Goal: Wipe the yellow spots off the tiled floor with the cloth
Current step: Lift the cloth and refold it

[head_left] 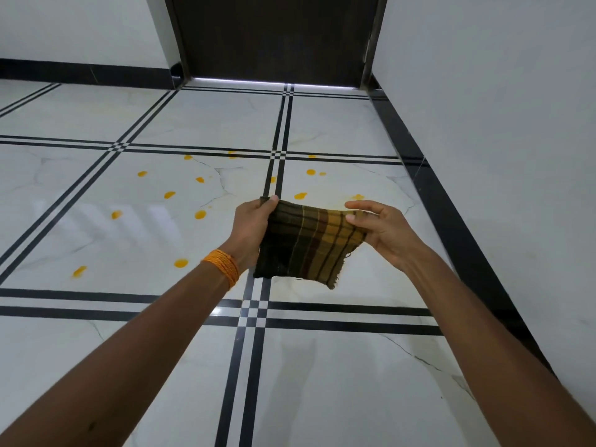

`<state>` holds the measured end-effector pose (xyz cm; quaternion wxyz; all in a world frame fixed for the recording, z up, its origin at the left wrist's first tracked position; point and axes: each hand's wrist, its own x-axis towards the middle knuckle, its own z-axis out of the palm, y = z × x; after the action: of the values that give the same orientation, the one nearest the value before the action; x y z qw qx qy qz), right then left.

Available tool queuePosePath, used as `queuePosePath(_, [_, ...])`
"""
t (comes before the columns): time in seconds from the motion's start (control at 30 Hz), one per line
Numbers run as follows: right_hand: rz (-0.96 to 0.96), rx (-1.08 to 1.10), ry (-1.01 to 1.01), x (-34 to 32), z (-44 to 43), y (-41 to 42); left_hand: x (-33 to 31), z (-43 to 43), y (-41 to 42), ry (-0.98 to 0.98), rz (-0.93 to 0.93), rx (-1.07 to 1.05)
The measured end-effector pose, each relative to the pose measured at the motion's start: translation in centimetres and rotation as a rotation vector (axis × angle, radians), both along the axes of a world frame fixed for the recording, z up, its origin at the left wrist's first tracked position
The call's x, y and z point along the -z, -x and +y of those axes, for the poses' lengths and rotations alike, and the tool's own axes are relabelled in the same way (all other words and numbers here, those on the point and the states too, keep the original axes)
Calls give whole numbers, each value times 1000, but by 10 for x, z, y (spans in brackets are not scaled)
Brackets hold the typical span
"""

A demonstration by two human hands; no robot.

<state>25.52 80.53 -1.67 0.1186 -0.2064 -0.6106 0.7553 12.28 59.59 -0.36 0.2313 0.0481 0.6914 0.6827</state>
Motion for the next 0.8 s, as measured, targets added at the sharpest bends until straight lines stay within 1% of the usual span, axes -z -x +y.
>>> queuePosePath(0.07, [-16,-28,-88,-4,0,0,-3,-3,6,-1,-48,6])
queuePosePath(0.17, [-86,9,-362,-8,3,1,-6,-9,12,-30,-111,57])
queuePosePath(0.2, [-102,22,-424,-10,3,2,-7,-10,12,-38,-97,64])
queuePosePath(0.33, [-154,72,-618,-12,7,8,-6,-9,13,13,120,131])
queuePosePath(0.43, [-174,121,-740,-17,5,9,-4,-13,14,140,335,110])
queuePosePath(0.5, [-159,146,-786,-21,3,9,-5,-16,15,243,502,102])
queuePosePath(0.53, [-144,134,-783,-23,1,9,-6,-18,16,290,577,99])
queuePosePath(0.6, [-99,72,-669,-22,1,10,-7,-19,19,370,708,90])
queuePosePath(0.67, [-48,38,-539,-20,3,10,-10,-19,20,450,798,114])
queuePosePath(0.7, [-8,54,-499,-21,5,11,-11,-18,21,469,816,141])
queuePosePath(0.73, [54,95,-417,-24,4,11,-14,-17,24,448,778,172])
queuePosePath(0.77, [112,146,-276,-26,1,11,-16,-16,25,371,674,208])
queuePosePath(0.8, [145,163,-84,-25,-3,12,-20,-15,27,265,527,238])
